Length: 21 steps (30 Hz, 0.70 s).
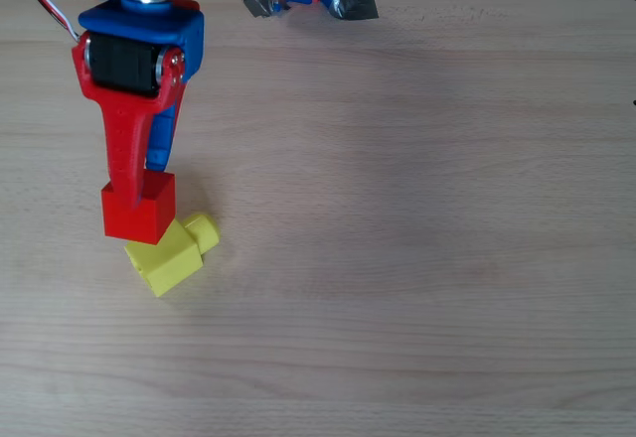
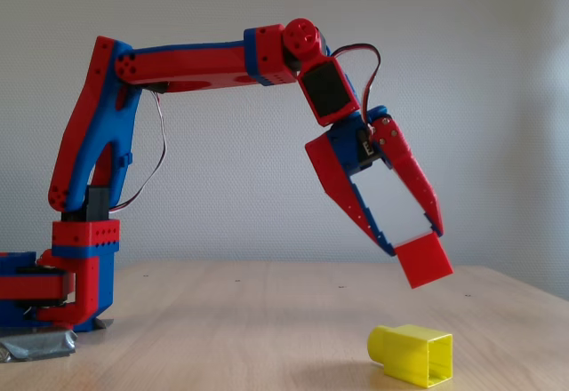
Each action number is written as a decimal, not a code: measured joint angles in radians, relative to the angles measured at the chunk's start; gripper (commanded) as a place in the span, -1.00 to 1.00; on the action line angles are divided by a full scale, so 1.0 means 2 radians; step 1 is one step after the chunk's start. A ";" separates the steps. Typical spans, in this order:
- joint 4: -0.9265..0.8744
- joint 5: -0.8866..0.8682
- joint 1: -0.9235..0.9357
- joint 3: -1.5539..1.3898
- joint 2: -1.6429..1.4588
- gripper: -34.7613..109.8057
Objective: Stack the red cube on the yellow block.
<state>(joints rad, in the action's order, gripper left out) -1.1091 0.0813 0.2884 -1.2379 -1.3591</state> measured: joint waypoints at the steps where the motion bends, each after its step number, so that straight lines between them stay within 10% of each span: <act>1: 0.002 0.000 0.002 -0.005 0.000 -0.52; 21: 0.073 -0.002 0.004 -0.094 -0.001 -0.52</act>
<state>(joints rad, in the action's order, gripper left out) -0.9633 0.0782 0.2961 -1.4251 -1.3606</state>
